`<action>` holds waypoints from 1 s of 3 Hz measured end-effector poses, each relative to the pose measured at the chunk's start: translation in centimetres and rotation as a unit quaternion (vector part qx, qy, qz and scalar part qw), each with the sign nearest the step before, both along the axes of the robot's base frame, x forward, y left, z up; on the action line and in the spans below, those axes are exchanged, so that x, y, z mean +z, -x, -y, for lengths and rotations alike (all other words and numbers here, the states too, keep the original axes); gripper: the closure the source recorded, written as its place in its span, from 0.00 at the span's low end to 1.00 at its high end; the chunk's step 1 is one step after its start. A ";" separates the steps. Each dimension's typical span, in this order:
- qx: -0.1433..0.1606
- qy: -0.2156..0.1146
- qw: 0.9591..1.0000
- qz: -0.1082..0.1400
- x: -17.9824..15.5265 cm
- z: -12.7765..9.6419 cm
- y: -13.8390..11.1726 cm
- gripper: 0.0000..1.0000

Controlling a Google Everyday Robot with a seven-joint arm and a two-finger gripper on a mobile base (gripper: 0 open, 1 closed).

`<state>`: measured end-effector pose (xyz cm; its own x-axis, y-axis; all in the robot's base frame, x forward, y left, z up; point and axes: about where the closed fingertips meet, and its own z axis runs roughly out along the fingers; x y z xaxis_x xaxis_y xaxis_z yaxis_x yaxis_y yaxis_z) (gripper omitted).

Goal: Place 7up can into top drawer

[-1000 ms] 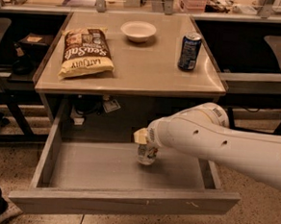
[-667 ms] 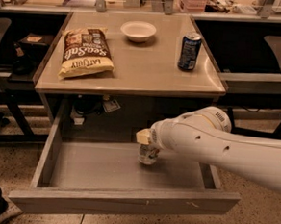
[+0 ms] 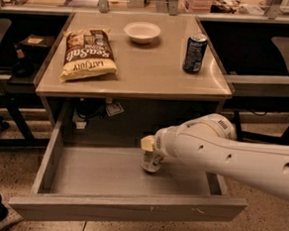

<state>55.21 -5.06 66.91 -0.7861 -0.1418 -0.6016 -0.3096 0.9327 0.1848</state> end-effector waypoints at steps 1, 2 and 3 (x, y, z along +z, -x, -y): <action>-0.010 0.004 1.000 -0.006 -0.7 0.1 -0.1 1.00; -0.014 0.008 1.000 -0.009 -0.8 0.1 -0.1 1.00; -0.014 0.008 1.000 -0.009 -0.6 0.1 -0.1 0.83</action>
Offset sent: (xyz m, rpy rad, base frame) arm -0.0021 0.0054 -0.0226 -0.0347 0.0336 -0.0501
